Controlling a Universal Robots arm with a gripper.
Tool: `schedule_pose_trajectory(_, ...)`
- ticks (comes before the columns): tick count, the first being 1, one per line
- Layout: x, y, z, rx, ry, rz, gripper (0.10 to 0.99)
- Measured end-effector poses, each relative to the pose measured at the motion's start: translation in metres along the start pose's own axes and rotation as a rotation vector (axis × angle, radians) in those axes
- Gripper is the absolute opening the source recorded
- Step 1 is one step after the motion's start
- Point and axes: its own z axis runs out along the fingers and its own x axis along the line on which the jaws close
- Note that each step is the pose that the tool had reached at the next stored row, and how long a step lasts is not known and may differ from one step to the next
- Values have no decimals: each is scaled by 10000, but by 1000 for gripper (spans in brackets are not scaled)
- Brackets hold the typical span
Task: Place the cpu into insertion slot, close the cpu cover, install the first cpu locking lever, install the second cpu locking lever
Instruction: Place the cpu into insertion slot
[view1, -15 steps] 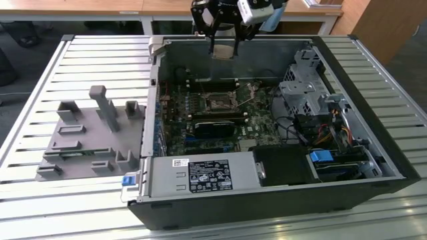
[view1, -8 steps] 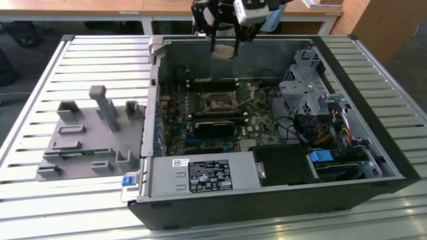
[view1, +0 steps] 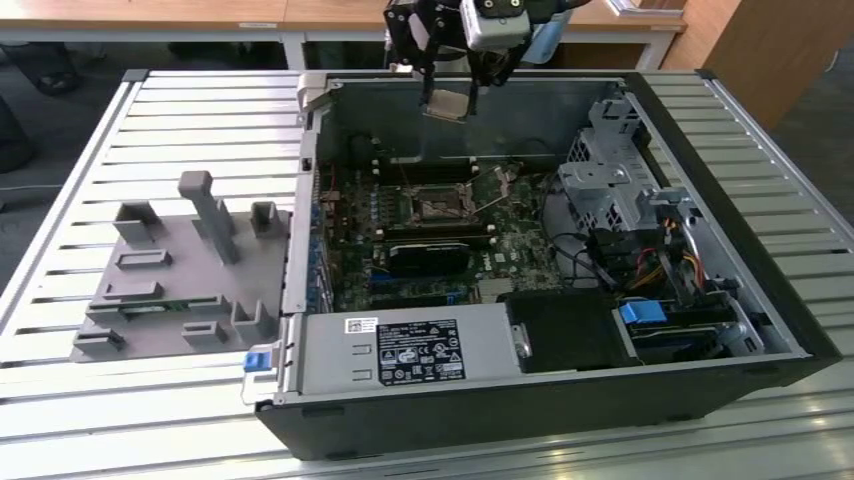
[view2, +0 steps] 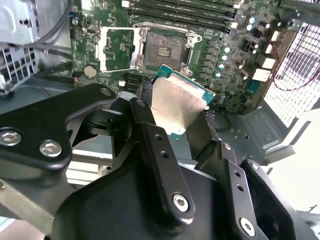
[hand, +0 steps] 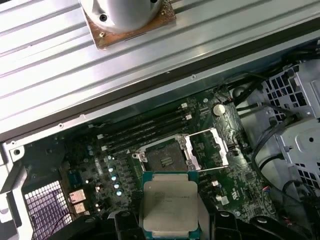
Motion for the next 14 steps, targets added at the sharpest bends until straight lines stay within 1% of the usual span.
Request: schedule_pose_trajectory(14, 0, -1, 9, 47, -191, 1971, 525)
